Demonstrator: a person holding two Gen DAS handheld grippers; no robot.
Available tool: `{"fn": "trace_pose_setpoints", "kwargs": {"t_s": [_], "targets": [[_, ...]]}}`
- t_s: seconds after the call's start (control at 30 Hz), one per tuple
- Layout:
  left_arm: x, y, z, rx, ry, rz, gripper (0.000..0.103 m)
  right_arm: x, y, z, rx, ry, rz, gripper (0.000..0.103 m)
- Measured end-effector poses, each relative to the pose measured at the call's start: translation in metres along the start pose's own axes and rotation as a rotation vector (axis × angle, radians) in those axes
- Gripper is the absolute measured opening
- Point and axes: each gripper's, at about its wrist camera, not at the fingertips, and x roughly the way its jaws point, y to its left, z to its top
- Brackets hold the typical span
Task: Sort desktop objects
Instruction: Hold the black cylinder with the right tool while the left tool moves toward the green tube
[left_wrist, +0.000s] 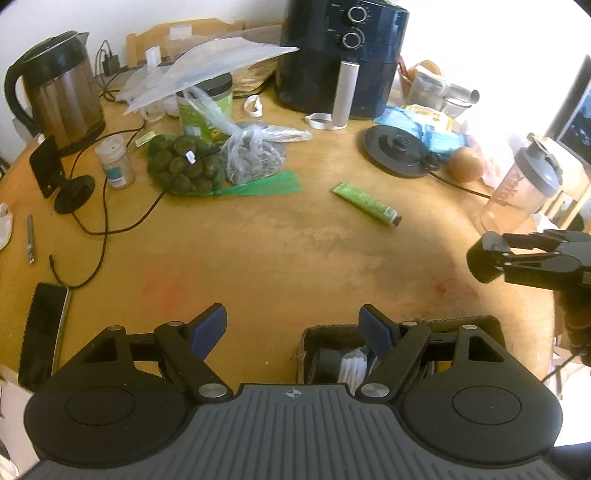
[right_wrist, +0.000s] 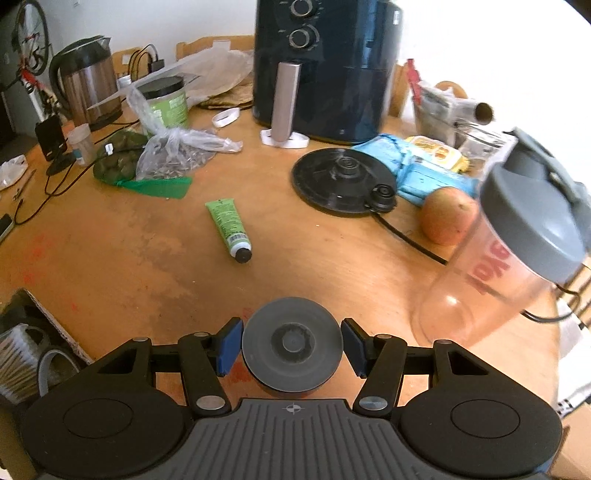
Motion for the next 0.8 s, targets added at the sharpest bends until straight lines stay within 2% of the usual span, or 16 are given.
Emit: {"fn": "trace_pose_setpoints", "kwargs": {"t_s": [0.8], "targets": [[0.030, -0.020, 0.026, 0.183, -0.011, -0.140, 0.079, -0.086, 0.002, -0.039, 0.185, -0.022, -0.183, 0.061]]}}
